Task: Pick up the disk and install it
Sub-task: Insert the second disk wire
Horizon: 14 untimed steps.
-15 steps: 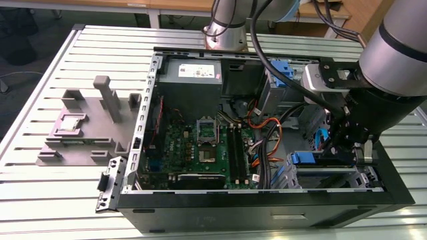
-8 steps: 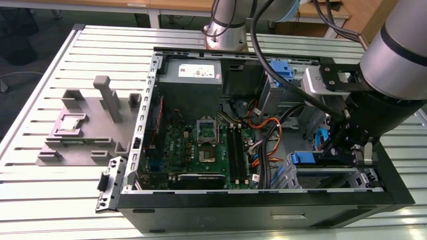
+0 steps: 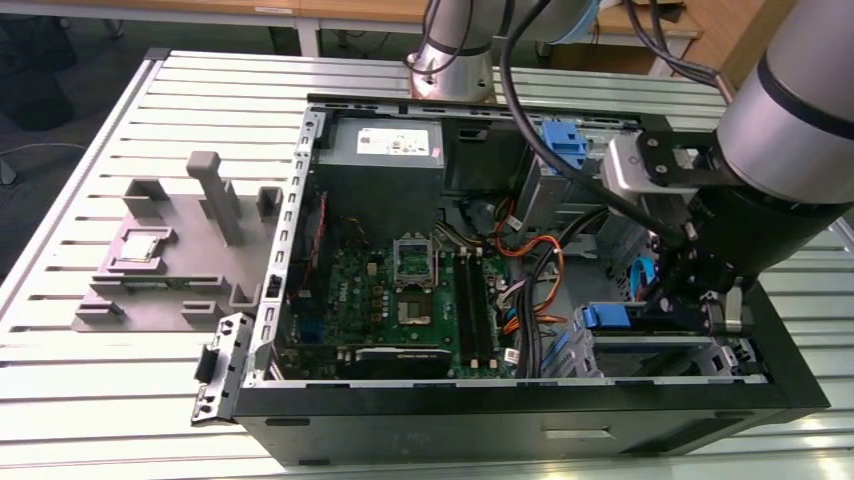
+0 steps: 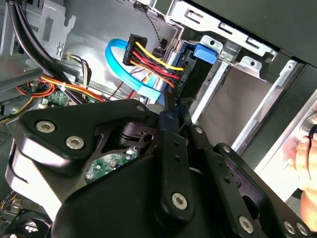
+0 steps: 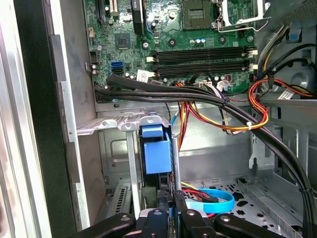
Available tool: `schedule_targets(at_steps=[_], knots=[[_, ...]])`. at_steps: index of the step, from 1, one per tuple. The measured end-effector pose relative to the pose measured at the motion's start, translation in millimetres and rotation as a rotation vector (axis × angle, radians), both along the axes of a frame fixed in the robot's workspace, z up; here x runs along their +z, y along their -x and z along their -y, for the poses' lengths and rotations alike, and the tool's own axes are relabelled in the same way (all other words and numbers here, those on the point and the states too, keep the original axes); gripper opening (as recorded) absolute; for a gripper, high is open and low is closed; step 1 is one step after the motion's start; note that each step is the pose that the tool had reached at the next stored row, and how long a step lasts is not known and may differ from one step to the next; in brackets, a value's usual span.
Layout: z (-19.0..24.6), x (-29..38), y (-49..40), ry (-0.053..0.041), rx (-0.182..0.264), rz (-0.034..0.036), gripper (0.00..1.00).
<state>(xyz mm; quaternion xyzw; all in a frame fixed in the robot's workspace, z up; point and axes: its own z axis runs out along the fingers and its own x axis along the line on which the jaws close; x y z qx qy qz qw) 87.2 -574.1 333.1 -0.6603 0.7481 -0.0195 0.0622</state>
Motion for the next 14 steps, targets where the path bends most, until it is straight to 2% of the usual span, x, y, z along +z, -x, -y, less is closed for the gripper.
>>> schedule_targets(at_steps=[4, 14], knots=[[0.0, -1.1, 0.0, -0.0036, 0.0, 0.0001, 0.16], [0.4, -1.9, 0.0, -0.004, 0.0, 0.0001, 0.16]])
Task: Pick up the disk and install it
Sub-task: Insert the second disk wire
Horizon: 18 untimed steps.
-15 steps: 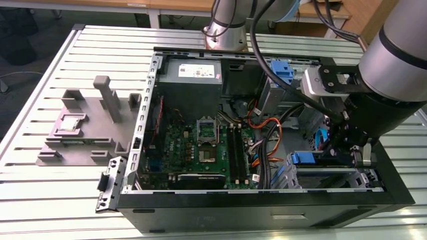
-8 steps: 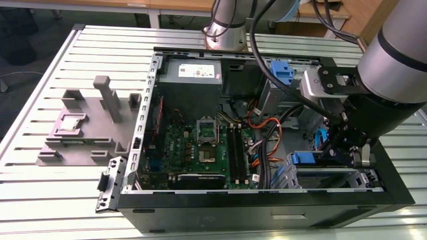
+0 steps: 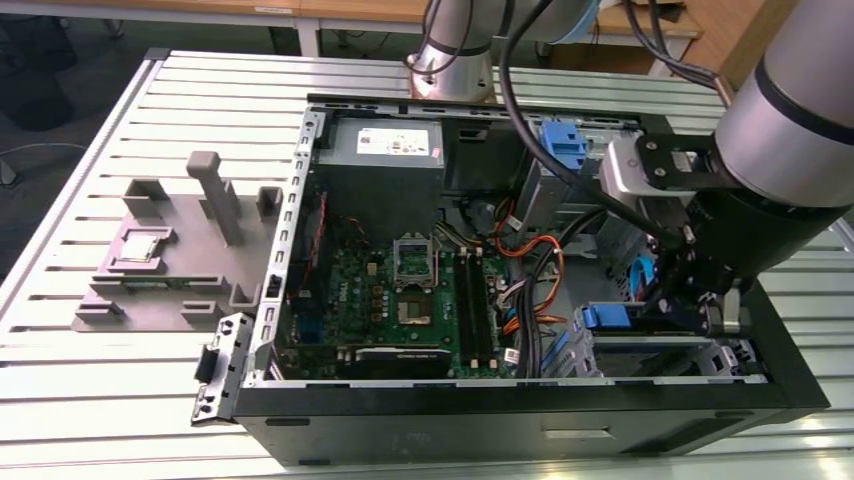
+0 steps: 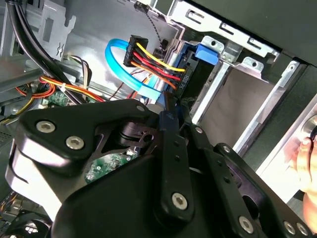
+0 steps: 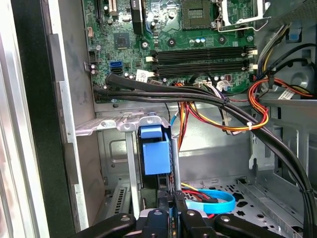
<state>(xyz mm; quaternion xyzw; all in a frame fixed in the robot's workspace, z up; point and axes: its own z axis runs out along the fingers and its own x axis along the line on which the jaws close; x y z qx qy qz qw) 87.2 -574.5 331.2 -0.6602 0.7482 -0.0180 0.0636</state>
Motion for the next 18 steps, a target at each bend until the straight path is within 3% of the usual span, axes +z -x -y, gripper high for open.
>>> schedule_targets(at_steps=[13, 14, 18], knots=[[1.2, -2.7, 0.0, -0.0001, 0.0, 0.0, 0.17], [1.2, -2.6, 0.0, 0.0, 0.0, 0.0, 0.24], [1.3, -0.9, 0.0, 0.0001, 0.0, 0.0, 0.24]])
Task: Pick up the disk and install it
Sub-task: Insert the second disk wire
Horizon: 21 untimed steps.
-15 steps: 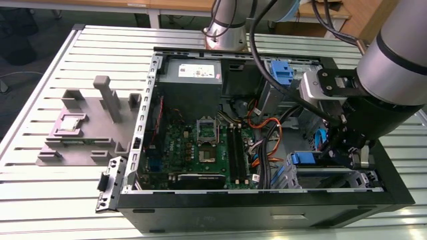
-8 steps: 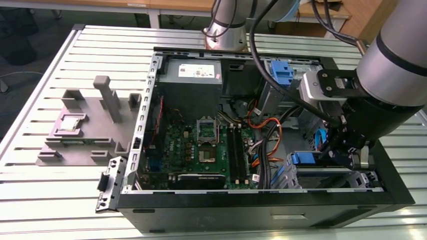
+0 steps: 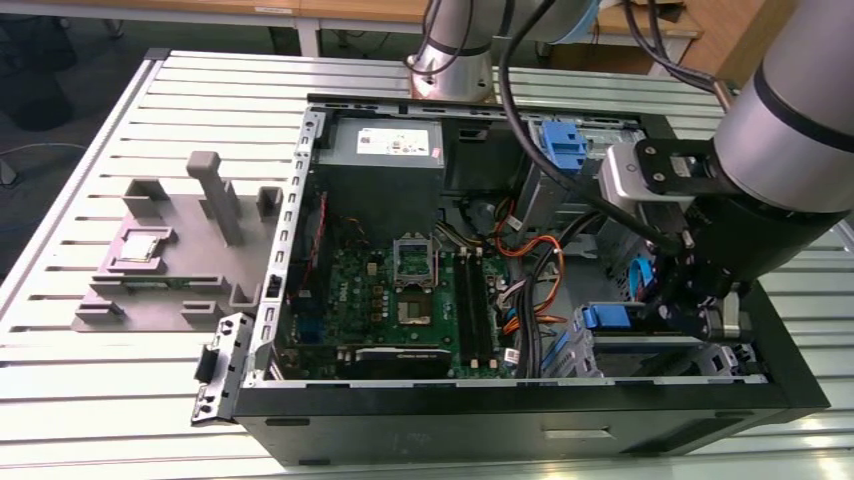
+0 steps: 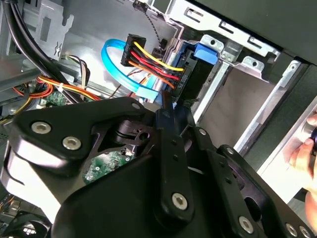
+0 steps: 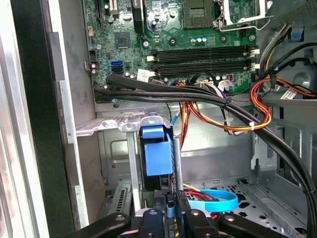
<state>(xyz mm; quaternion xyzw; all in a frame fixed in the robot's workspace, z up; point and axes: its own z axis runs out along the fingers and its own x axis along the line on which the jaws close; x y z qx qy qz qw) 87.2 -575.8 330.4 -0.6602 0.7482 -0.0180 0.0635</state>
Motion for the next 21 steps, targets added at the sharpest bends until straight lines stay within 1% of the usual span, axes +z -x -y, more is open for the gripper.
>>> schedule_targets(at_steps=[3, 7, 8, 9, 10, 12, 13, 14, 15, 21], knots=[[0.0, 5.0, -0.1, -0.0001, 0.0, -0.0006, 0.24], [0.0, 12.3, -0.2, 0.0, 0.0, -0.0048, 0.24], [0.0, 13.9, -0.3, 0.0, 0.0, -0.0072, 0.24], [0.0, 15.0, -0.6, -0.0001, 0.0, -0.0118, 0.24], [0.0, 15.3, -1.2, -0.0002, 0.0, -0.0175, 0.24], [-0.1, 15.4, -2.3, -0.0003, 0.0, -0.0243, 0.22], [-0.1, 15.4, -2.6, -0.0001, 0.0, -0.0256, 0.16], [-0.1, 15.5, -2.6, 0.0, 0.0, -0.0263, 0.16], [0.0, 15.4, -2.6, 0.0, 0.0, -0.0266, 0.1], [0.0, 15.4, -2.6, 0.0, 0.0, -0.0276, 0.1]])
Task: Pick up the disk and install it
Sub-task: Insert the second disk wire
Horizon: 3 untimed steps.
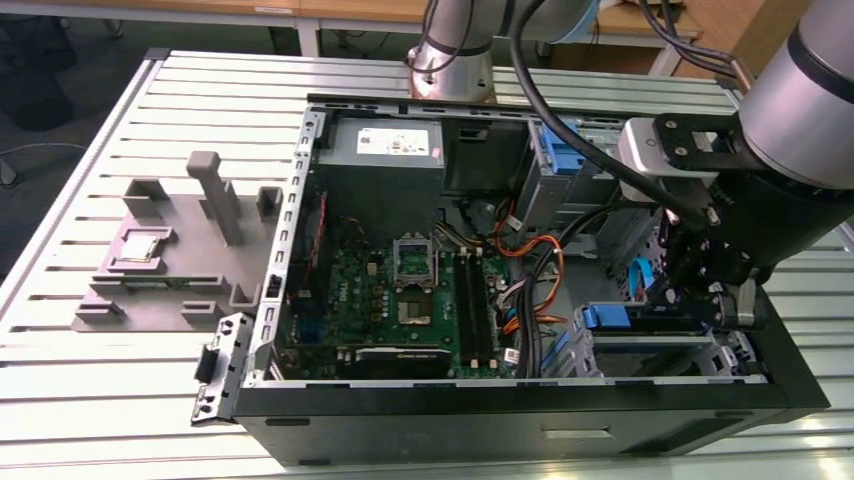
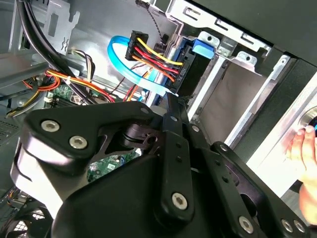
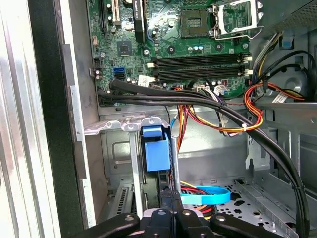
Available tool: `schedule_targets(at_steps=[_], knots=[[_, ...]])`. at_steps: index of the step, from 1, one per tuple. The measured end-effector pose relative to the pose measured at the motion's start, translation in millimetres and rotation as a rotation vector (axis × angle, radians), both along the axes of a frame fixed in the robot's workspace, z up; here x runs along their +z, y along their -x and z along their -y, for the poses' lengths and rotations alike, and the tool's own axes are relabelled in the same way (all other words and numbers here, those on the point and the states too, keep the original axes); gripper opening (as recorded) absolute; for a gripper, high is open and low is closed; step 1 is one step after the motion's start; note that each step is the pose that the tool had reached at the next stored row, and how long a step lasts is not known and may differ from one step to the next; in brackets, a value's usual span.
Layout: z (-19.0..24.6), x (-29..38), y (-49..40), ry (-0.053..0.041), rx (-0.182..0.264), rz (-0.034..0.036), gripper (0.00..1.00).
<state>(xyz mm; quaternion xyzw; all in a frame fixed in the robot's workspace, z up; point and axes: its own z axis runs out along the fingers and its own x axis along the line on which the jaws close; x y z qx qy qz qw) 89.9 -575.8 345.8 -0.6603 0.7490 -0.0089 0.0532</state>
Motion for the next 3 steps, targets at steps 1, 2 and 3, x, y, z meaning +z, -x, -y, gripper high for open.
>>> schedule_targets(at_steps=[1, 2, 3], knots=[[0.0, 0.0, 0.0, 0.0, 0.0, -0.0006, 0.1], [0.0, 0.0, 0.0, 0.0, 0.0, -0.0006, 0.1], [0.0, 0.0, 0.0, 0.0, 0.0, -0.0007, 0.1]])
